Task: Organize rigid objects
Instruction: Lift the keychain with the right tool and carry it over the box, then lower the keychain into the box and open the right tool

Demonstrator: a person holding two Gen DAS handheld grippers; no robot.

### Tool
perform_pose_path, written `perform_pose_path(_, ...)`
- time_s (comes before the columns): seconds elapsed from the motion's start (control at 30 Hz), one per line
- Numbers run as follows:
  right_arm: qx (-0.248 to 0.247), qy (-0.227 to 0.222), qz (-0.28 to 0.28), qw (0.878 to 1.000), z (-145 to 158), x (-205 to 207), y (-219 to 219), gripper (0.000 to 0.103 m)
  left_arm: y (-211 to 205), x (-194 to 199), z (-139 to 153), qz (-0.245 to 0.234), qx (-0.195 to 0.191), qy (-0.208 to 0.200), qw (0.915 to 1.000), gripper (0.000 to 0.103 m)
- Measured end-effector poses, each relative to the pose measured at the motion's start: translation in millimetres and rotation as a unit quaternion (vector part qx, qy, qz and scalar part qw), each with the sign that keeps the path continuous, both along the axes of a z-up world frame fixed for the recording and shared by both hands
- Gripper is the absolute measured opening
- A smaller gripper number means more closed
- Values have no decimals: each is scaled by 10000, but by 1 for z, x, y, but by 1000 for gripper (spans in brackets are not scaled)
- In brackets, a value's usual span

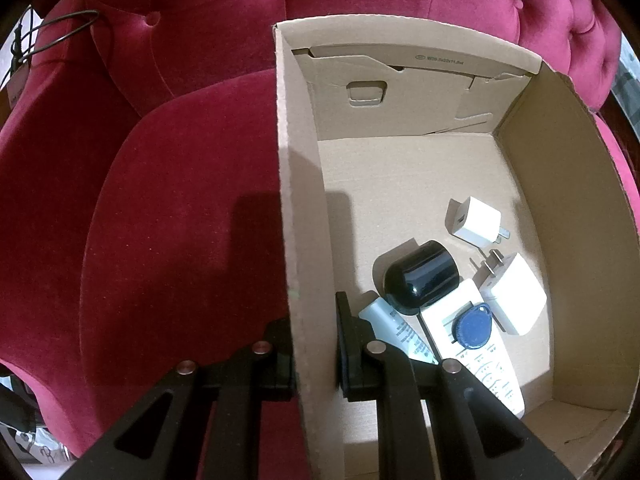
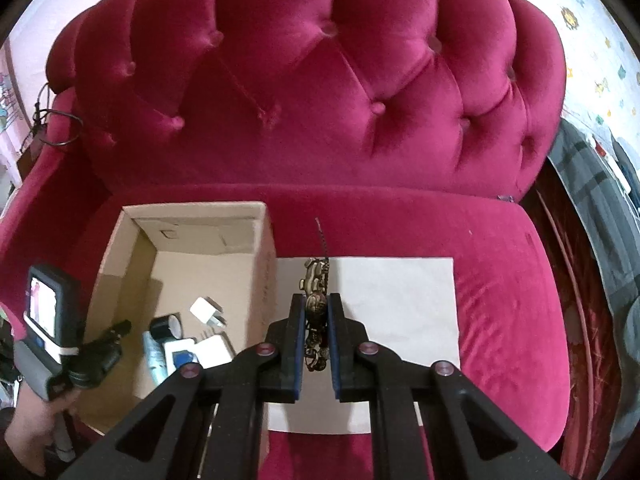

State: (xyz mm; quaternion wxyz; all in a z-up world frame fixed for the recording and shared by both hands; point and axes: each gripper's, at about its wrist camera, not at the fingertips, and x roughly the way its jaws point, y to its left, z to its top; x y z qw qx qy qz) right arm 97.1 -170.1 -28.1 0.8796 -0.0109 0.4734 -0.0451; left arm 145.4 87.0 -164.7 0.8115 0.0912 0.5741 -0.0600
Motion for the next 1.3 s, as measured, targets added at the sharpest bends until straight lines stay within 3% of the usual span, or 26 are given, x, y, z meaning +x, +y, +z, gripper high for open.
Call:
perform_pose_path(0.27, 97, -97, 292, 9995, 11, 9, 32, 9, 1, 0, 0, 3, -24, -3, 10000, 15)
perform_pose_path(0.57, 182, 15, 614, 9979, -3, 17, 69, 9, 2, 0, 1, -2, -28, 1, 10000, 15)
perform_pose_path(1.3, 156, 621, 992, 9930, -82, 25, 116, 9, 3, 1, 3, 2, -48, 9, 10000, 15)
